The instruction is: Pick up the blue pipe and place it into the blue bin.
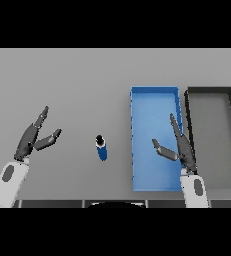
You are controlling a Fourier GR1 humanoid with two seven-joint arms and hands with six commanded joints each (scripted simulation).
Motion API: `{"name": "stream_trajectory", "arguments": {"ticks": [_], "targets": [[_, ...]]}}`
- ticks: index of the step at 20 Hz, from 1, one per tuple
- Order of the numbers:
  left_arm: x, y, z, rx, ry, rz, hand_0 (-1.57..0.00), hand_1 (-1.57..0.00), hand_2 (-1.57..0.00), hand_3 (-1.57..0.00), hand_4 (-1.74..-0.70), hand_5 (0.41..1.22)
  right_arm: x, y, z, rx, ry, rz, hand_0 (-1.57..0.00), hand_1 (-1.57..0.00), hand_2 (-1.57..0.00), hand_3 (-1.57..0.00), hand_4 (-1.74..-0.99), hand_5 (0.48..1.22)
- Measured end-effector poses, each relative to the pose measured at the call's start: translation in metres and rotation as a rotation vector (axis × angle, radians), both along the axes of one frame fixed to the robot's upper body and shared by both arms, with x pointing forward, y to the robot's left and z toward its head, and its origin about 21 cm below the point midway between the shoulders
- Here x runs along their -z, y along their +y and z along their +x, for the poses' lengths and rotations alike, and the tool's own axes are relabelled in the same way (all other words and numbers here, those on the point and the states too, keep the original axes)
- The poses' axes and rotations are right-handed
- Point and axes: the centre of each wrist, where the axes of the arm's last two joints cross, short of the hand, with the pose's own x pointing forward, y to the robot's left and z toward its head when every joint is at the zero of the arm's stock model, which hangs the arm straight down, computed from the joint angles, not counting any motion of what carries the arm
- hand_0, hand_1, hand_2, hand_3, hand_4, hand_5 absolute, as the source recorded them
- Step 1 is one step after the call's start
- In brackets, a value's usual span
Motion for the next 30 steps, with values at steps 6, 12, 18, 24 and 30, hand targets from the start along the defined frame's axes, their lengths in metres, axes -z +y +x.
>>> {"name": "stream_trajectory", "arguments": {"ticks": [6, 12, 18, 24, 30], "targets": [[-0.010, 0.001, -0.008, 0.148, -0.024, 0.003, 0.00, 0.00, 0.00, 0.00, -0.98, 0.583, -0.004, -0.003, -0.006, -0.014, 0.008, -0.048, 0.00, 0.00, 0.00, 0.00, -1.187, 0.579], [-0.014, -0.036, -0.036, 0.356, 0.118, 0.076, 0.00, 0.00, 0.00, 0.00, -1.03, 0.496, -0.007, 0.006, -0.002, -0.024, 0.004, -0.011, 0.00, 0.00, 0.00, 0.00, -1.229, 0.576], [0.003, -0.073, -0.045, 0.480, 0.180, 0.120, 0.00, 0.00, 0.00, 0.00, -1.11, 0.463, -0.009, 0.003, -0.004, -0.025, -0.003, -0.012, 0.00, 0.00, 0.00, 0.00, -1.212, 0.570], [0.015, -0.111, -0.034, 0.502, 0.130, 0.063, 0.00, 0.00, 0.00, 0.00, -1.14, 0.488, -0.004, 0.002, -0.005, -0.021, 0.029, -0.002, 0.00, 0.00, 0.00, 0.00, -1.207, 0.555], [0.044, -0.138, -0.022, 0.469, 0.170, -0.006, 0.00, 0.00, 0.00, 0.00, -1.14, 0.497, -0.004, -0.002, -0.007, -0.007, 0.015, 0.001, 0.00, 0.00, 0.00, 0.00, -1.202, 0.549]]}}
